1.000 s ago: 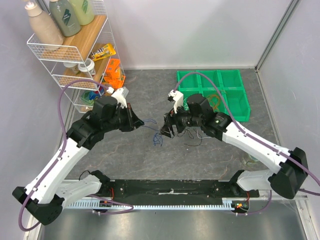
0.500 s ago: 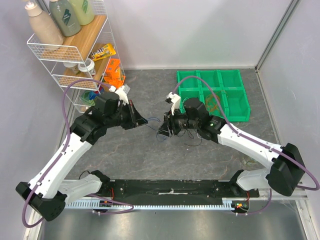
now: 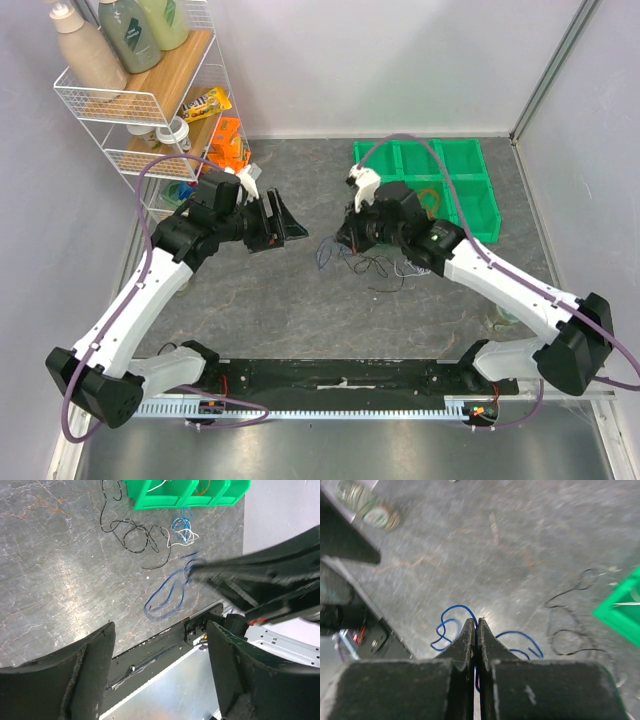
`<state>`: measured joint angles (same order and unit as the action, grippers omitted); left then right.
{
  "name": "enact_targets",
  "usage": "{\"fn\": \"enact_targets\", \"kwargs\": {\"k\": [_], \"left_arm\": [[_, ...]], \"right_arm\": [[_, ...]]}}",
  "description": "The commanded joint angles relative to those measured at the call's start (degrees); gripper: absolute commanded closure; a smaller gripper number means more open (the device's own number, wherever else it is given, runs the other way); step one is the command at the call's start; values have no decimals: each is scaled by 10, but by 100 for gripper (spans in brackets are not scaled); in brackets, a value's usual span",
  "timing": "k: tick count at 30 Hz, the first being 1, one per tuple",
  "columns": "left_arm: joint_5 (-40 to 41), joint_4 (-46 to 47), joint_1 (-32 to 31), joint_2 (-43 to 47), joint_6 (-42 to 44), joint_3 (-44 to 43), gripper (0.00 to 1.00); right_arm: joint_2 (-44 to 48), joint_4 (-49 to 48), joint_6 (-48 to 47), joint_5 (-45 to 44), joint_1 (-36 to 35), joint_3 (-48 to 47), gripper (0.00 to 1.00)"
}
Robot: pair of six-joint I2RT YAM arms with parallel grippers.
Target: Untangle the cables
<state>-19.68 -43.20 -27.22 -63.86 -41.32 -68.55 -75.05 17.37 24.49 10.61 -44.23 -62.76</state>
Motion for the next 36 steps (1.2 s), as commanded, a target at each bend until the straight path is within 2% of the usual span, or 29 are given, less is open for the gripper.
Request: {"fn": "enact_targets", "kwargs": {"k": [1,2,6,9,14,20,27,33,35,36], "left_arm": [[-38,20,10,-3,13,-32,18],[-40,20,13,-6,18,-34,13],[-53,15,16,-12,31,-36,13],[-58,15,16,-7,32,-28,14],[-62,6,16,11,34,-20,14],[-32,-50,19,22,68,-48,14],[-4,-98,26,32,96,-71,13],[-14,-110,30,15,110,-88,12],[-21,-111,31,9,111,-89,12],[-25,-109,31,5,111,-90,12]], "right_arm": [[0,40,-5,-76,64,-66,100],[-12,43,-1,-74,84,-76,100],[-81,60,20,-102,181,-143,100],[-164,65,24,-160,220,-204,100],[-305,74,21,-266,245,-319,100],[-453,99,2,-367,244,-474,100],[-561,94,-6,-370,236,-570,100],[-635,60,-11,-320,231,-622,97],[-652,63,-22,-291,230,-651,88],[-655,71,-28,-278,230,-670,77]]}}
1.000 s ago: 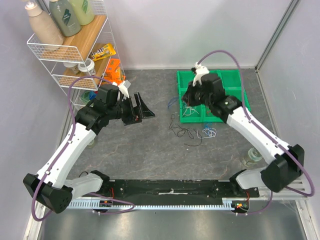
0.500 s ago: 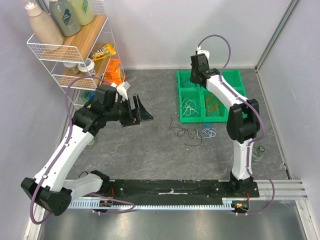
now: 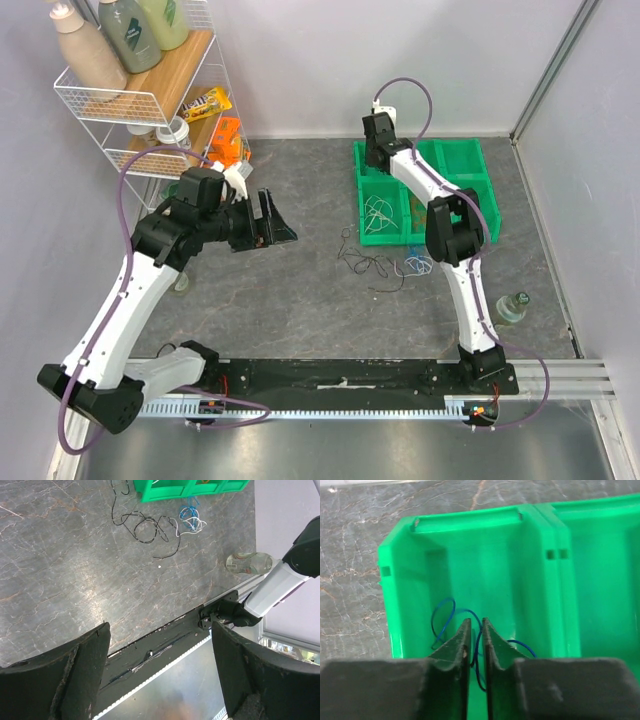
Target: Untangle the cables
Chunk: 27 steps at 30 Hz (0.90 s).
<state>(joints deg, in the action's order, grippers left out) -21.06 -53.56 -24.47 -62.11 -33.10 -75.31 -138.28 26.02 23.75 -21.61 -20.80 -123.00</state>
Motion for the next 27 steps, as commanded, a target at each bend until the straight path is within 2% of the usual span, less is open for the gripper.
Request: {"fn": "enact_targets", "kwargs": {"k": [1,3,5,7,9,14,16,19,23,27], "left_arm": [[-14,-5,3,-15,29,-22,12],[-22,1,4,-22,26,-22,12],[-31,14,4,-28,21,-19,12],[-44,36,5,-35,9,-5,12],[-64,67,3,-42,-9,14,13],[-127,178,2,-78,-70,78,21],[-147,217,-4,-95,-97,100,24],[-163,268,-19,-122,-136,123,26],[-168,298,-41,-152,-162,119,27],[-164,297,-54,-160,-167,107,27]], "right_arm": [[-19,-7,-26,57,-4,-76,60],[10,13,-26,54,-4,-73,31],[50,37,-31,60,-4,-59,23],[97,85,-32,71,-4,-38,22],[162,115,-34,79,-5,30,22],[393,84,-77,146,-19,317,22],[460,67,-97,199,-29,427,22],[531,53,-93,230,-56,563,22],[558,17,-5,251,-74,640,22],[514,-14,131,249,-82,653,25]]}}
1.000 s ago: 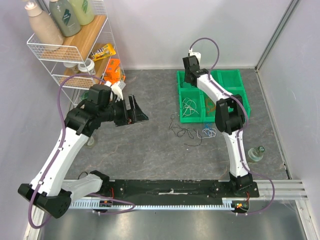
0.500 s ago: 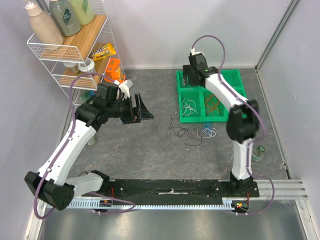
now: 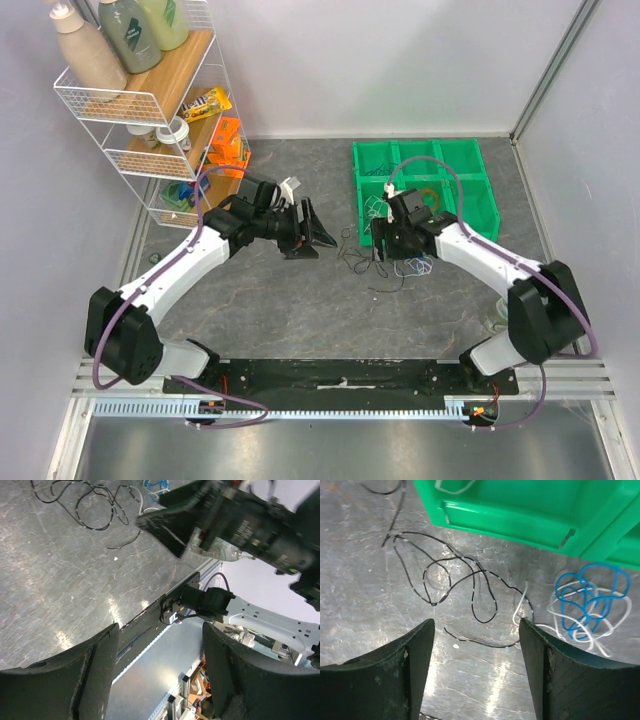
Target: Untangle the cables
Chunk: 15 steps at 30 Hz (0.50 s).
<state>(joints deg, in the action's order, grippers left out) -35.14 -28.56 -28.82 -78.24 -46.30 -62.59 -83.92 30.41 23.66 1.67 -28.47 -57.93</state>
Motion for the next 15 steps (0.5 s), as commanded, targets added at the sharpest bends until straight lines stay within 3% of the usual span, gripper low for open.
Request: {"fn": "enact_targets", "kwargs": {"k": [1,7,15], "left_arm": [[-19,40,-10,5,-35,-23,28],[13,-20,-10,44,-12,-26,27],[64,-80,-11,117,5,-2,27]], "right_arm": [[-53,-65,150,18,-13,-2,28],[-126,-82,219,11,-43,-7,39],[-153,-109,155,37,-111,-56,89]]}}
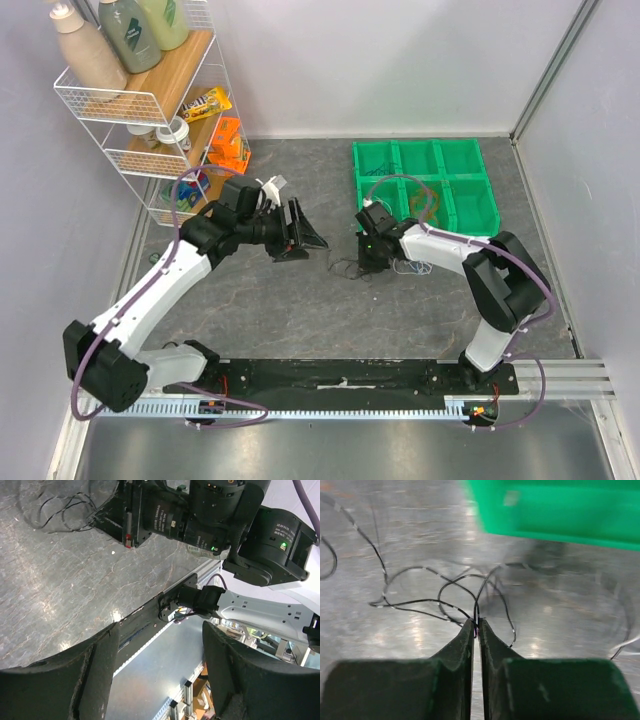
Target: Untangle the cables
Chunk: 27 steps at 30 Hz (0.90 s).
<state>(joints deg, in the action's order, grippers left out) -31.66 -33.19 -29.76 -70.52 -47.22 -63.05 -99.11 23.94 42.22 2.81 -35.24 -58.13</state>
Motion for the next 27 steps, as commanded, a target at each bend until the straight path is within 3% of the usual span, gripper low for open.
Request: {"fn": "enact_targets", "kwargs": {"k": [1,8,14,21,27], "left_arm": [[35,-39,0,49,13,8,27],[92,-52,0,93,14,8,26],[160,-47,0,129,30,-23,27],[243,-36,-1,172,68,-59,29],[284,-37,0,196,102,-72,30]], "right_arm": [[-2,-54,-46,47,-57,-65,92],[3,-79,-115,213,-125,-141,100],[72,-81,-141,213,-117,-175,100],[125,-85,-114,186,-41,-209,100],[165,-135,-70,231,25,-238,100]]}}
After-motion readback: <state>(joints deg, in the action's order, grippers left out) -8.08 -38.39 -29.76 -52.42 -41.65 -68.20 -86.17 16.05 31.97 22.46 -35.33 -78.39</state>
